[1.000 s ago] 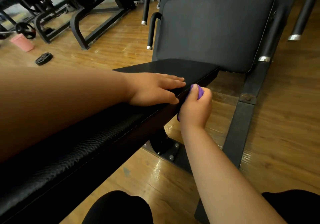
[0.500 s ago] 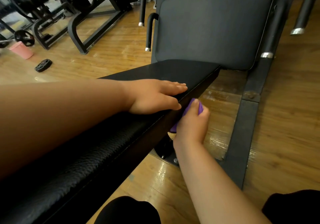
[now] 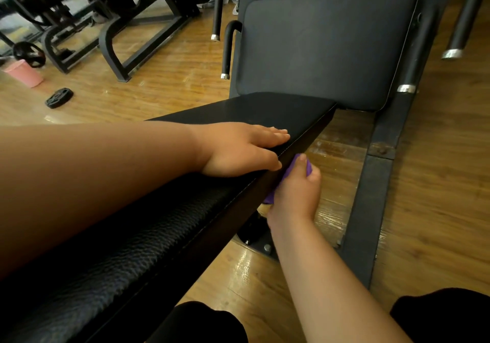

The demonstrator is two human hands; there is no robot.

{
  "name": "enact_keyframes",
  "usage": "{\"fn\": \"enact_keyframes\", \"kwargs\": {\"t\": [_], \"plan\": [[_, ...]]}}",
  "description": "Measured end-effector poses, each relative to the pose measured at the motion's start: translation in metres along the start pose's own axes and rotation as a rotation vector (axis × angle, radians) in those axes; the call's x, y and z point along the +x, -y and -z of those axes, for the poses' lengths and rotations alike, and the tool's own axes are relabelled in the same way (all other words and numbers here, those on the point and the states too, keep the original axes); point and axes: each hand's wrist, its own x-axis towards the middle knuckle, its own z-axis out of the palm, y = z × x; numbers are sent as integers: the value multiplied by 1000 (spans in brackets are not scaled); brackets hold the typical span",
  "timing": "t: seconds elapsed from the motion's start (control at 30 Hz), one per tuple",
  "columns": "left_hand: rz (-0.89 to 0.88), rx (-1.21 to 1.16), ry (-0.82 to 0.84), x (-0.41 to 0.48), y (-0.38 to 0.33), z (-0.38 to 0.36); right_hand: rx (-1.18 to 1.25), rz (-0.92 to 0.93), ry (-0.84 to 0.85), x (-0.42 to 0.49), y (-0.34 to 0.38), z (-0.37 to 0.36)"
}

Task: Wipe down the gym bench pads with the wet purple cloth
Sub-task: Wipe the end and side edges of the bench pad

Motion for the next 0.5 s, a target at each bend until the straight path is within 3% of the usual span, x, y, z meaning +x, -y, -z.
{"fn": "enact_keyframes", "kwargs": {"t": [0.17, 0.33, 0.5], "plan": [[-13, -17, 2, -1, 1, 1, -84, 50, -36, 16, 7, -5], [-38, -48, 10, 0, 3, 1, -152, 285, 70, -28, -12, 8], [-72, -56, 10, 2, 6, 0, -294, 379, -57, 9, 2, -4]]}}
